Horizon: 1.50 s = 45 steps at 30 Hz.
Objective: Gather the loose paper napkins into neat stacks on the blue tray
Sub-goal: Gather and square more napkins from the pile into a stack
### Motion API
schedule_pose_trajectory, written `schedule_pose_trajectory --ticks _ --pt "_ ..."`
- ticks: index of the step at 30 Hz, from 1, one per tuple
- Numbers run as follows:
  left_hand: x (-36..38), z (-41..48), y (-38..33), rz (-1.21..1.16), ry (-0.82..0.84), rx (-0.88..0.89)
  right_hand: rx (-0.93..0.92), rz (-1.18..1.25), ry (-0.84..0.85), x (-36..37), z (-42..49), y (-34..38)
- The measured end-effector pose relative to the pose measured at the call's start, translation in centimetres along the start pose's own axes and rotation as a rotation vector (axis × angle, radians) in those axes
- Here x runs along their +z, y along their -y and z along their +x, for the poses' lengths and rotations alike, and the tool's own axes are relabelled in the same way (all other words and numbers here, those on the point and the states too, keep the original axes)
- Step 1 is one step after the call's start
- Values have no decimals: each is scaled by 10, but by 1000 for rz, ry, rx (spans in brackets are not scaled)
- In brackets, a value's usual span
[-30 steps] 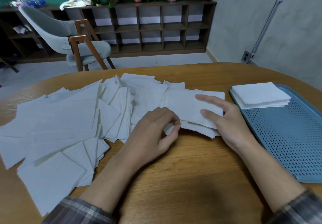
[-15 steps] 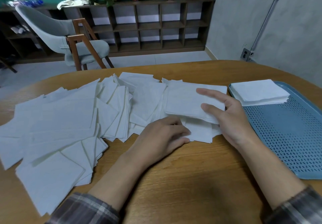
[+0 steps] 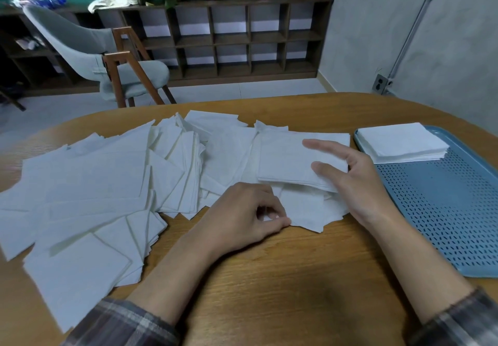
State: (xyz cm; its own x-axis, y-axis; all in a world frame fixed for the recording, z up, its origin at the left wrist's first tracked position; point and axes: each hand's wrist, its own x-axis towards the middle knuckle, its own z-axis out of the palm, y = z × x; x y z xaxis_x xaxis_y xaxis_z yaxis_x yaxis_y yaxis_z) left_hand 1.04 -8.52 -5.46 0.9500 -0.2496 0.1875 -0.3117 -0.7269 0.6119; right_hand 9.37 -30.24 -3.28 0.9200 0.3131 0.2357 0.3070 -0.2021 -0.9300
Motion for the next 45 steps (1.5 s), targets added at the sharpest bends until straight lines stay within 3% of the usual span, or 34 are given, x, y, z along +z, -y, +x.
schedule_pose_trajectory --ticks 5,11,18,23,32,38,45 --pt "2 -2 -4 94 32 55 0 -1 7 0 0 0" --pt "5 -3 -7 -2 -7 72 13 9 15 -1 0 1" --pt "-1 -4 -14 -141 -274 62 21 23 8 -1 1 -1" --pt "-7 -6 -19 -114 -409 117 29 22 1 -1 1 -2" --pt "-18 -7 -30 -296 -661 24 -11 76 54 -1 0 1" --pt "-23 -5 -30 -477 -615 -86 -76 65 263 8 -9 11" --pt "-25 -6 -28 -498 -345 -59 -36 54 200 11 -10 12"
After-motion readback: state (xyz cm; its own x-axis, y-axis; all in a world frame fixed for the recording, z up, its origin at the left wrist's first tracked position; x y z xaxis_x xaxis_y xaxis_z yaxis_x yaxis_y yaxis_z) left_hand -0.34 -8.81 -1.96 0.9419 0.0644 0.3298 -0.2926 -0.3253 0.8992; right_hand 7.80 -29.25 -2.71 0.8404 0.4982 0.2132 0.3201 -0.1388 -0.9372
